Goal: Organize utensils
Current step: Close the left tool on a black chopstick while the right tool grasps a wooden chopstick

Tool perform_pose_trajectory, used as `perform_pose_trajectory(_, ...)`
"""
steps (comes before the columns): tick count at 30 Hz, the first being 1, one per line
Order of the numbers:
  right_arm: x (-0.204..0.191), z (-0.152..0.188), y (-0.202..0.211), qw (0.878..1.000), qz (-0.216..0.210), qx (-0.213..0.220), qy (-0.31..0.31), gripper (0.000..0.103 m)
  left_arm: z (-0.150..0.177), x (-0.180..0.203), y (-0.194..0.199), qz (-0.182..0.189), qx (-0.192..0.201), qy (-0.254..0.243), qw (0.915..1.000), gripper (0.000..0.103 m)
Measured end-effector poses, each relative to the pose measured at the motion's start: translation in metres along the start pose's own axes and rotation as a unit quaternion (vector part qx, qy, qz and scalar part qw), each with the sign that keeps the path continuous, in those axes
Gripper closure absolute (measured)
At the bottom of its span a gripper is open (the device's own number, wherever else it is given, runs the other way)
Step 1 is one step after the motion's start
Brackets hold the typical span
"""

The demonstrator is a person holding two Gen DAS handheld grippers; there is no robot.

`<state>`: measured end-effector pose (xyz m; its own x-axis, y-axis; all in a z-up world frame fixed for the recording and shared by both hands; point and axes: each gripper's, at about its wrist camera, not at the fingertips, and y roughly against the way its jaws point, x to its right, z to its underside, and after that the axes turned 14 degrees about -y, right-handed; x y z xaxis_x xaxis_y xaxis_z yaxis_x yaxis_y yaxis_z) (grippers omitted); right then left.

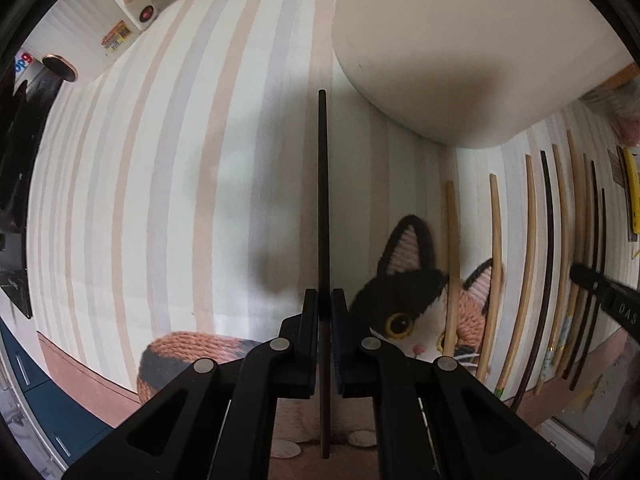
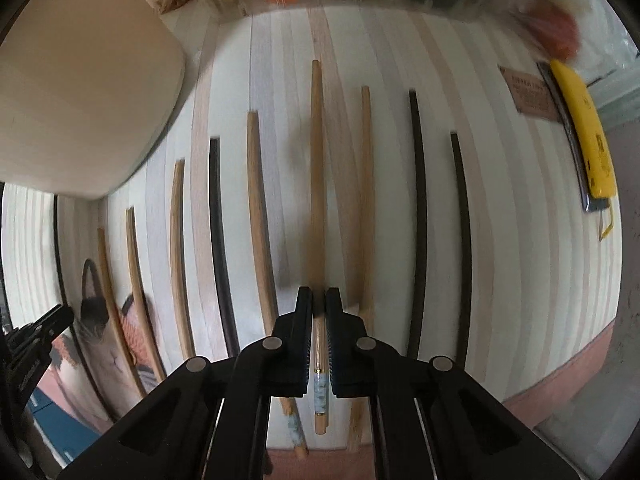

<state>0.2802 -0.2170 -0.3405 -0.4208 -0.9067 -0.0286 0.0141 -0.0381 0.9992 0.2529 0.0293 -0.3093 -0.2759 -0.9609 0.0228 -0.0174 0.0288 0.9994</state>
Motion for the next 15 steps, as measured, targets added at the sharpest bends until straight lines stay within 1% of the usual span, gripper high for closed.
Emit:
perform_pose_trajectory(2, 0.006, 0.004, -0.003, 1.0, -0.004, -0.018, -0.003, 0.096, -0.011, 0.004, -0.01, 0.008, -0.005, 0.0, 1.0, 0.099)
perform_pose_trajectory(5, 0.01, 0.017, -0.005, 0.999, 0.016, -0.04, 0.0, 0.096, -0.005, 0.005, -0.013, 0.005, 0.0, -0.012, 0.9999, 0.099)
perform_pose_trajectory(7, 0.01, 0.024, -0.007, 0.998, 0.036, -0.042, 0.003, 0.096, -0.005, 0.009, -0.017, 0.005, 0.002, -0.017, 0.9998, 0.099)
perform_pose_trajectory(8, 0.01, 0.025, -0.008, 0.998, 0.045, -0.041, 0.004, 0.096, -0.001, 0.011, -0.018, 0.004, 0.004, -0.02, 0.9998, 0.097)
perform_pose_trajectory(9, 0.01, 0.025, -0.008, 0.998, 0.052, -0.042, 0.004, 0.095, -0.003, 0.012, -0.018, 0.003, 0.003, -0.026, 0.9997, 0.095)
perform_pose_trajectory(10, 0.004, 0.024, -0.011, 0.997, 0.057, -0.045, 0.003, 0.091, -0.003, 0.016, -0.018, 0.002, 0.002, -0.033, 0.9995, 0.095)
perform_pose_trajectory(15, -0.009, 0.012, -0.007, 0.996, 0.075, -0.054, -0.001, 0.091, -0.008, 0.023, -0.023, 0.003, -0.007, -0.039, 0.9992, 0.094)
